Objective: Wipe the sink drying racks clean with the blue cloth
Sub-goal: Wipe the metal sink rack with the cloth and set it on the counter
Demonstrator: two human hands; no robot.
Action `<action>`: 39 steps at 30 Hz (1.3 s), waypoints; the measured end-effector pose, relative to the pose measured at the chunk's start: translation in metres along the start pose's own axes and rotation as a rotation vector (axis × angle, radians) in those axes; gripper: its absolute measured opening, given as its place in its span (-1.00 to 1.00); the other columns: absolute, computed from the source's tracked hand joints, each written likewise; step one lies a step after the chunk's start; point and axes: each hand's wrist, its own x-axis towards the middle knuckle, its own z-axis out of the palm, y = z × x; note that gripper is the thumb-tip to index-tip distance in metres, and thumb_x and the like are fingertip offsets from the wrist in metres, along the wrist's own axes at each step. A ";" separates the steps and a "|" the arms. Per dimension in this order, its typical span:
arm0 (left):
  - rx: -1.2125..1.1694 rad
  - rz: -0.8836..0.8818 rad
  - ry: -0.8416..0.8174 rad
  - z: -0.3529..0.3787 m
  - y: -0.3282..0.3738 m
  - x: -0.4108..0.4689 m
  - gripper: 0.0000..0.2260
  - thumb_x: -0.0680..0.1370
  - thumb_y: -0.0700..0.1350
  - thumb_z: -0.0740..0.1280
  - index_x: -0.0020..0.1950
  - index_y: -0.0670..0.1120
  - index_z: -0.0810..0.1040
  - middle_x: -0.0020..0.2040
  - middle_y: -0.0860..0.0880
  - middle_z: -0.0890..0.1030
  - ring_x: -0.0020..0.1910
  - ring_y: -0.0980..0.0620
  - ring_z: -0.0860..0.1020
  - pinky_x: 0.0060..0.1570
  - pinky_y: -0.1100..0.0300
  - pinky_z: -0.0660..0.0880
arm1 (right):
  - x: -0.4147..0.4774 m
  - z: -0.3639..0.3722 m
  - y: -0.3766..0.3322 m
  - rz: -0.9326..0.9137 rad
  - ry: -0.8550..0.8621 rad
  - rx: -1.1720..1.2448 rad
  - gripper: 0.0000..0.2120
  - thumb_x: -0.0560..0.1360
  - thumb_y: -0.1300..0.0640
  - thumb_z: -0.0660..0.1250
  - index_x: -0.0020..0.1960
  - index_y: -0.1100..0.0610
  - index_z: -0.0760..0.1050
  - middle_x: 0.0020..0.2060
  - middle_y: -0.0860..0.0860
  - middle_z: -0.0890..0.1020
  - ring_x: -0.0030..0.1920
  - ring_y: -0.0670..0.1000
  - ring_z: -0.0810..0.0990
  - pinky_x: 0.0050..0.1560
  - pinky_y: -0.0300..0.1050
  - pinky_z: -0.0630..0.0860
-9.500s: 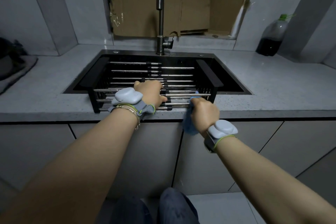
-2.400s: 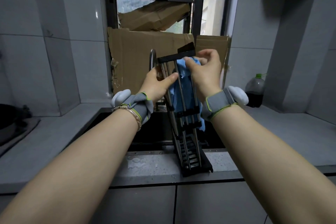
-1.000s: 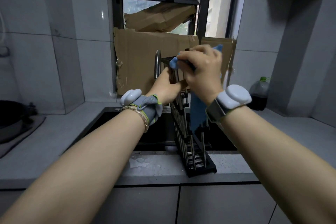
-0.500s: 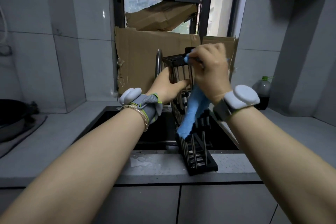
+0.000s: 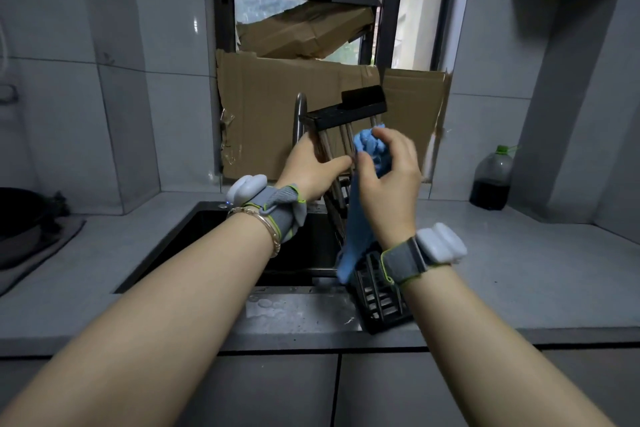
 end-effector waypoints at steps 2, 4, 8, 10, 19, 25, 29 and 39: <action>-0.006 -0.020 0.021 -0.004 -0.005 0.002 -0.76 0.45 -0.15 0.44 0.02 -0.04 0.43 -0.15 0.05 0.51 -0.02 -0.04 0.57 0.07 -0.03 0.54 | -0.005 -0.006 0.012 0.081 -0.044 0.006 -0.83 0.47 0.32 0.29 0.03 0.15 0.49 -0.08 -0.09 0.53 -0.02 -0.08 0.51 0.03 -0.25 0.46; -0.015 -0.038 0.048 -0.009 -0.010 0.005 -0.76 0.45 -0.15 0.44 0.03 -0.07 0.44 -0.18 0.04 0.53 -0.03 -0.09 0.58 0.07 -0.05 0.54 | -0.014 -0.016 0.023 0.161 -0.143 -0.041 -0.86 0.48 0.29 0.30 -0.04 0.09 0.44 -0.21 -0.15 0.51 -0.15 -0.09 0.51 -0.09 -0.20 0.48; 0.028 -0.033 0.049 -0.011 -0.010 0.005 -0.78 0.49 -0.15 0.40 0.04 -0.07 0.41 -0.22 0.09 0.46 -0.16 0.02 0.52 -0.07 0.18 0.50 | -0.014 -0.020 0.027 0.178 -0.230 -0.120 -0.88 0.47 0.29 0.30 -0.07 0.11 0.41 -0.23 -0.05 0.52 -0.17 -0.03 0.53 -0.10 -0.07 0.53; 0.031 -0.022 0.027 -0.006 -0.006 0.004 -0.78 0.49 -0.17 0.40 0.07 -0.06 0.42 -0.23 0.12 0.45 -0.19 0.06 0.49 -0.07 0.21 0.51 | 0.000 -0.017 0.018 0.126 -0.159 -0.093 -0.90 0.48 0.30 0.30 -0.07 0.14 0.42 -0.27 -0.13 0.48 -0.22 -0.18 0.50 -0.16 -0.23 0.48; 0.088 -0.026 -0.057 0.003 0.011 0.005 -0.63 0.48 -0.12 0.41 0.24 -0.11 0.41 0.05 -0.09 0.57 0.12 -0.10 0.54 0.11 -0.01 0.50 | 0.047 -0.014 -0.004 0.045 -0.011 0.020 -0.74 0.40 0.35 0.31 -0.23 0.07 0.29 -0.36 -0.16 0.37 -0.36 -0.33 0.41 -0.33 -0.45 0.32; 0.062 -0.035 -0.057 0.004 0.006 0.007 -0.65 0.46 -0.10 0.44 0.19 -0.06 0.42 0.09 -0.16 0.57 0.16 -0.17 0.54 0.12 -0.05 0.51 | -0.010 -0.035 0.032 0.229 -0.164 0.015 -0.66 0.41 0.37 0.32 -0.29 0.03 0.26 -0.37 -0.08 0.37 -0.40 -0.24 0.34 -0.33 -0.33 0.36; 0.037 -0.082 -0.046 0.005 0.004 0.006 -0.53 0.45 -0.02 0.43 0.30 -0.10 0.39 0.20 -0.12 0.55 0.21 -0.12 0.53 0.19 -0.11 0.49 | -0.029 -0.042 0.041 0.254 -0.173 -0.025 -0.66 0.42 0.36 0.32 -0.29 0.02 0.25 -0.41 -0.08 0.37 -0.44 -0.21 0.33 -0.40 -0.33 0.30; -0.006 -0.074 -0.138 0.012 -0.004 0.001 -0.13 0.18 0.36 0.37 0.43 0.11 0.24 0.33 -0.18 0.48 0.32 -0.15 0.45 0.28 -0.18 0.40 | -0.014 -0.051 0.014 0.322 -0.015 0.102 -0.72 0.43 0.31 0.35 -0.28 0.04 0.31 -0.36 -0.07 0.43 -0.35 -0.17 0.38 -0.29 -0.34 0.39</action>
